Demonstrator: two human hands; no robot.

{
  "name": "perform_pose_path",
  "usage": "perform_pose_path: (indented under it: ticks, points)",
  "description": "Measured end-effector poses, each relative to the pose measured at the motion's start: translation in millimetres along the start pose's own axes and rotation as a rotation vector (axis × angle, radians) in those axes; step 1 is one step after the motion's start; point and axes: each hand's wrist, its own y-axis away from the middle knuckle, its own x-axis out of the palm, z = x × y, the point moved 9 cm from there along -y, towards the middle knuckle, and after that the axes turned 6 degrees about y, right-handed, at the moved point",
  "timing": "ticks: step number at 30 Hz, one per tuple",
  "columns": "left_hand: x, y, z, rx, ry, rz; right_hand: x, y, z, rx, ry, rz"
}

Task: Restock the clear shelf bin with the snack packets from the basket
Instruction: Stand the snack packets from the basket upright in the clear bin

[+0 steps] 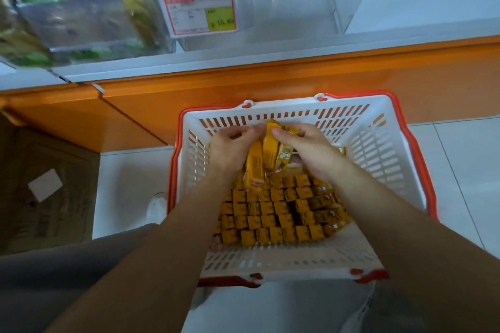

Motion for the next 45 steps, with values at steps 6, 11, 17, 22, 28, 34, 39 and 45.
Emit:
perform_pose_path:
  ticks: [6,11,17,22,28,34,39,45]
  points:
    - [13,28,40,-0.362,0.366,-0.088,25,27,-25,0.100,-0.012,-0.136]
    - [8,22,67,-0.293,0.163,0.021,25,37,-55,0.235,-0.009,-0.036]
    - [18,24,89,-0.258,-0.151,0.145,17,42,-84,0.260,0.080,-0.023]
    - [13,24,104,-0.239,-0.269,0.120,18,45,-93,0.257,0.192,-0.037]
    - [14,37,125,-0.384,-0.192,0.320,28,47,-101,0.328,0.317,0.047]
    - [17,53,129,-0.414,-0.167,0.556,27,59,-101,0.305,0.353,0.149]
    - [15,52,117,-0.307,-0.261,0.522,29,60,-99,0.321,0.253,0.136]
    - [-6,41,114,-0.248,-0.125,0.160,23,54,-100,0.320,0.042,-0.021]
